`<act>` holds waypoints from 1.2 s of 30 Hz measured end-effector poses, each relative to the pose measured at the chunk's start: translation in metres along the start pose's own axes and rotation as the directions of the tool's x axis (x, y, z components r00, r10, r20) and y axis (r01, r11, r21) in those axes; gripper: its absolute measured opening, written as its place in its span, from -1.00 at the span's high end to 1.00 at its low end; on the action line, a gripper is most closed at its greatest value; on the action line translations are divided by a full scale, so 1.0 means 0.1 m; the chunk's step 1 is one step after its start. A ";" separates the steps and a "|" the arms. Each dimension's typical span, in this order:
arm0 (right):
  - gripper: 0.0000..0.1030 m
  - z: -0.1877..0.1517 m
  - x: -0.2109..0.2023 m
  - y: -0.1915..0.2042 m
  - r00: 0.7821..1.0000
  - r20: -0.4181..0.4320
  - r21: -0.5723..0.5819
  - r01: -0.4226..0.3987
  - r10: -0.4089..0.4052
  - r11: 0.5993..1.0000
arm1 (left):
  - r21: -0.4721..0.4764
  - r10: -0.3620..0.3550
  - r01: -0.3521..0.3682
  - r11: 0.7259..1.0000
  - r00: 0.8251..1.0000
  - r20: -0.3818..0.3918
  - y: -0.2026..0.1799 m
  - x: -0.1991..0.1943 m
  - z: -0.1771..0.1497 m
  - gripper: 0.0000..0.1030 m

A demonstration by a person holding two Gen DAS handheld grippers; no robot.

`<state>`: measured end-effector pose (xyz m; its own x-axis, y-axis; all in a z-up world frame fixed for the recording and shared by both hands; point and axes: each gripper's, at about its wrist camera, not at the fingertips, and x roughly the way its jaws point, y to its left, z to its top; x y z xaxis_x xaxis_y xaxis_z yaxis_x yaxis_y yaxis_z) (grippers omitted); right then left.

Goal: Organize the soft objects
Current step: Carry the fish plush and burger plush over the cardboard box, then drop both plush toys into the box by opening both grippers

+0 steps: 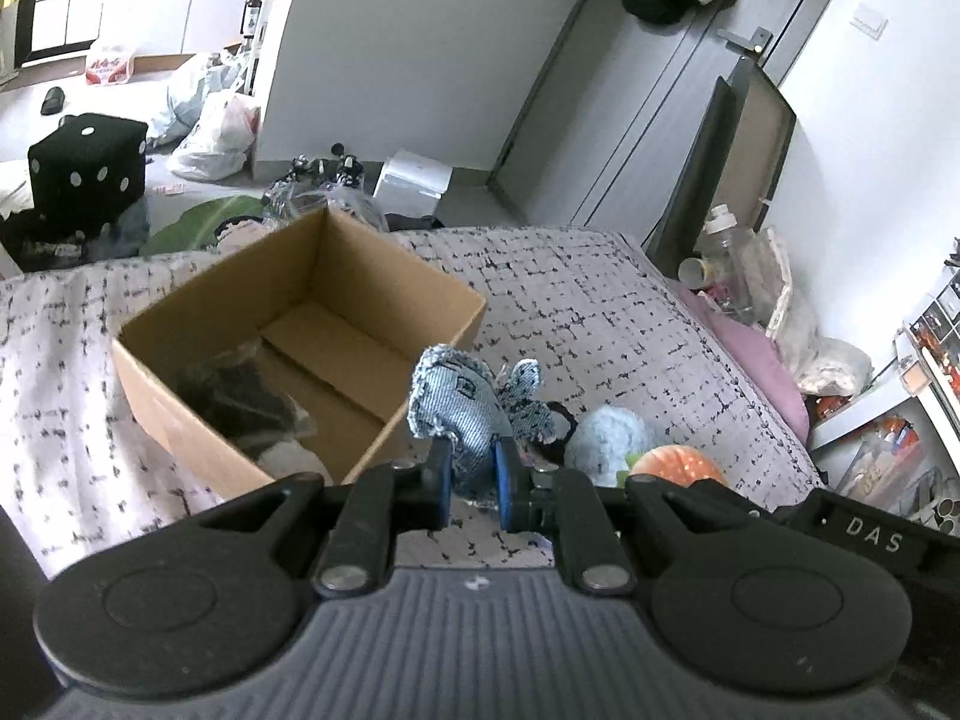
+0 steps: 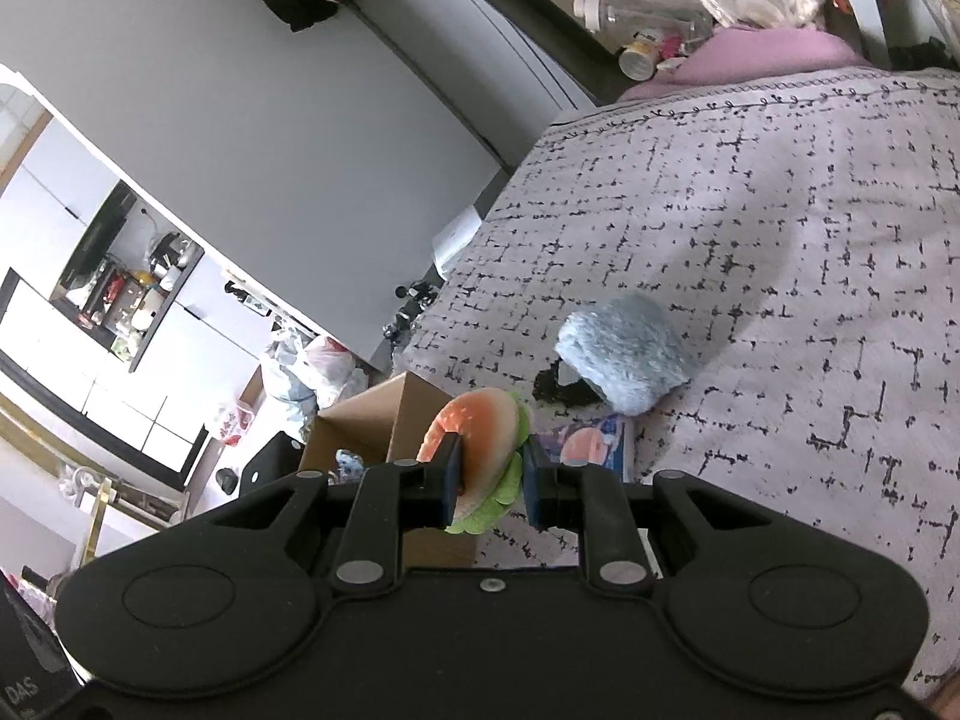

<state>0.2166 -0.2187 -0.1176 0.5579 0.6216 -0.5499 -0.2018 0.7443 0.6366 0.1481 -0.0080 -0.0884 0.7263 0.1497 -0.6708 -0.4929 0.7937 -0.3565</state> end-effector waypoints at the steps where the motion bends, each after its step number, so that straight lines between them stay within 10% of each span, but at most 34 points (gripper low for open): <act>1: 0.59 0.00 0.00 0.02 1.000 0.001 -0.007 -0.001 0.001 1.000 | 0.006 -0.004 0.004 1.000 1.000 0.001 0.02 -0.01 0.03 0.74; 36: 0.59 -0.45 0.66 0.90 0.998 -0.031 -0.208 -0.056 0.051 0.977 | 0.048 -0.011 0.017 0.999 0.994 -0.113 1.01 0.31 0.80 0.74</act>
<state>0.1988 -0.1003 -0.1210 0.5222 0.6656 -0.5333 -0.3957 0.7430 0.5398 0.1594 0.1243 -0.0936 0.6730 0.0732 -0.7361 -0.4573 0.8233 -0.3363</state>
